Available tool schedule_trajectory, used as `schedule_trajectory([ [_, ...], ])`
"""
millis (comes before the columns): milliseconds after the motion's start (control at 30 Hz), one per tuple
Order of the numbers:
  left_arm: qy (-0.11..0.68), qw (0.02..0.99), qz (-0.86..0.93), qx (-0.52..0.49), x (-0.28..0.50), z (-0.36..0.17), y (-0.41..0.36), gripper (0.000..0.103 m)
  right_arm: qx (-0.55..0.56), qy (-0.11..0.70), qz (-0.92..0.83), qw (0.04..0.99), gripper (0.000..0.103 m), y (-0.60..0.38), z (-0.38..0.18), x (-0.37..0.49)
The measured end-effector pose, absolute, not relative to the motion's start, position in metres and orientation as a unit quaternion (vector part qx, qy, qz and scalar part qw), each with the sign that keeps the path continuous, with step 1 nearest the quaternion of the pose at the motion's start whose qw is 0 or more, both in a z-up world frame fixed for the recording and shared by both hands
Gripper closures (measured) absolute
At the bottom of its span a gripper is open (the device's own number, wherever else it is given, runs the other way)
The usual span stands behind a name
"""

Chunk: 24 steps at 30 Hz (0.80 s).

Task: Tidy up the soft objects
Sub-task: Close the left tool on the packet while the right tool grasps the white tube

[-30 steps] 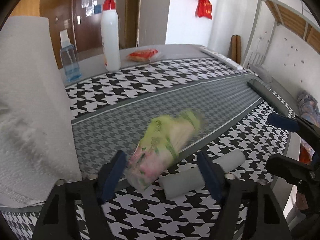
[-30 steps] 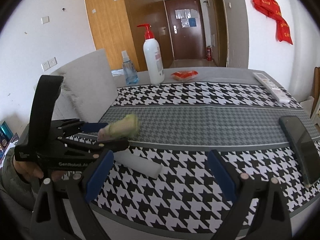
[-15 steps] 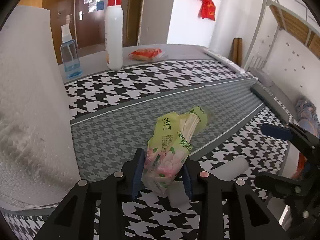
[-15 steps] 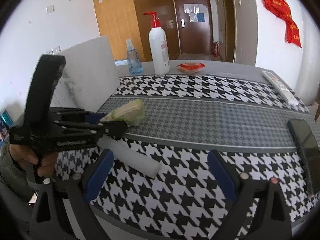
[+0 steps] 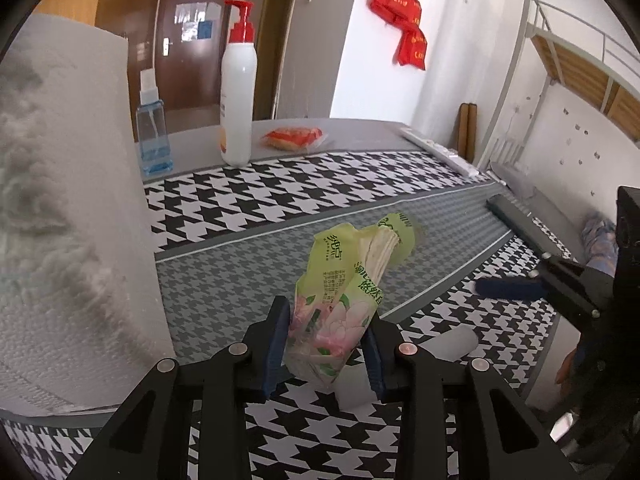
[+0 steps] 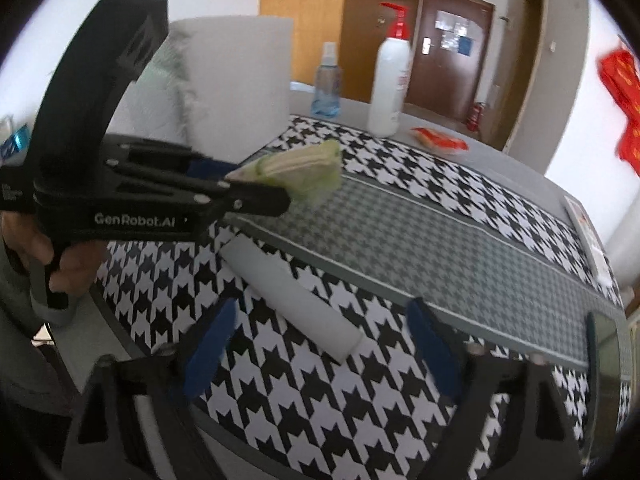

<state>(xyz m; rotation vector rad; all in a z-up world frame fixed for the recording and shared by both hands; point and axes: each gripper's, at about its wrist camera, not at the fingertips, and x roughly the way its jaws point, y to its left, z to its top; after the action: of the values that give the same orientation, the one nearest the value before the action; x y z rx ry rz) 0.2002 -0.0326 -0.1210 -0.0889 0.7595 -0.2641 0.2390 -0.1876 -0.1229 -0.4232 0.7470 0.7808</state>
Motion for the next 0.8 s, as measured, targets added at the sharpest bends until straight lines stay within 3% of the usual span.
schedule_trajectory([
  [67,0.368,0.92,-0.128,-0.045,0.199,-0.121,-0.031,0.067,-0.206,0.358,0.376,0.829,0.035,-0.185,-0.126,0.241],
  [200,0.367,0.92,-0.129,-0.046,0.199,-0.121,-0.03,0.067,-0.214,0.37,0.388,0.816,0.046,-0.181,-0.131,0.247],
  [533,0.367,0.919,-0.133,-0.047,0.198,-0.12,-0.031,0.067,-0.22,0.381,0.439,0.784,0.061,-0.179,-0.131,0.258],
  [800,0.367,0.919,-0.136,-0.046,0.197,-0.12,-0.032,0.067,-0.229,0.379,0.458,0.771,0.065,-0.177,-0.131,0.265],
])
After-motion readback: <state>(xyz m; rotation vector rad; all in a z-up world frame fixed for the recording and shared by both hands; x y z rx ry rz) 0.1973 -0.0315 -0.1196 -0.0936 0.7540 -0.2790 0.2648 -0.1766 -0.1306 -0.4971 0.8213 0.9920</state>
